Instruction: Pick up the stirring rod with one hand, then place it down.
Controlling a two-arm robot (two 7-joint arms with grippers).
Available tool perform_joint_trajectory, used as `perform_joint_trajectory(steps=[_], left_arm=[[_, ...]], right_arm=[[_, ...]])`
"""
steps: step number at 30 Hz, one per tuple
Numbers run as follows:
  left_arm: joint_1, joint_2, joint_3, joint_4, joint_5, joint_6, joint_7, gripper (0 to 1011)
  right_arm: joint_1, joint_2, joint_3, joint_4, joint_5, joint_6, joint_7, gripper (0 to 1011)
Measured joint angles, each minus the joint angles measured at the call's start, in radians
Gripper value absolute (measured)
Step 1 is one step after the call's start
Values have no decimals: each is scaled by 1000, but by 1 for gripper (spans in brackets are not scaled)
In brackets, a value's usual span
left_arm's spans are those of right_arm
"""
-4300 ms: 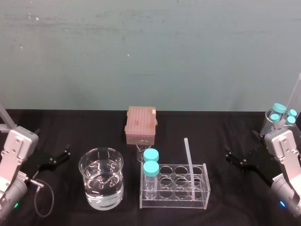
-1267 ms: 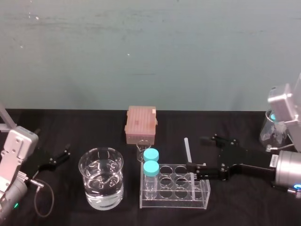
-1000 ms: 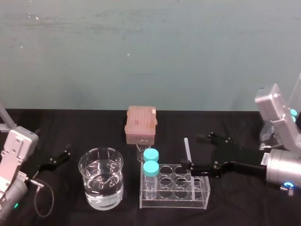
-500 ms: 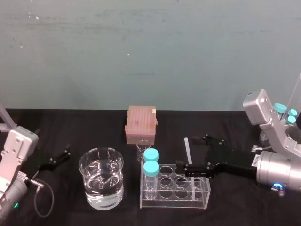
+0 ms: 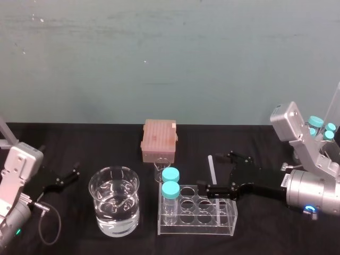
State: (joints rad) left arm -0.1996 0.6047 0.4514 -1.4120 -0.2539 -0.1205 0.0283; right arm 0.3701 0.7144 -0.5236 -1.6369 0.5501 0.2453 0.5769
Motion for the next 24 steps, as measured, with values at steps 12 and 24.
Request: perform_joint_trajectory(steps=[12, 24], left_arm=[[0, 0, 0, 0, 0, 0, 0, 1005], [0, 0, 0, 0, 0, 0, 0, 1005]], right_arm=[[2, -4, 1, 4, -3, -2, 6, 1003], [1, -3, 1, 4, -2, -2, 6, 791]])
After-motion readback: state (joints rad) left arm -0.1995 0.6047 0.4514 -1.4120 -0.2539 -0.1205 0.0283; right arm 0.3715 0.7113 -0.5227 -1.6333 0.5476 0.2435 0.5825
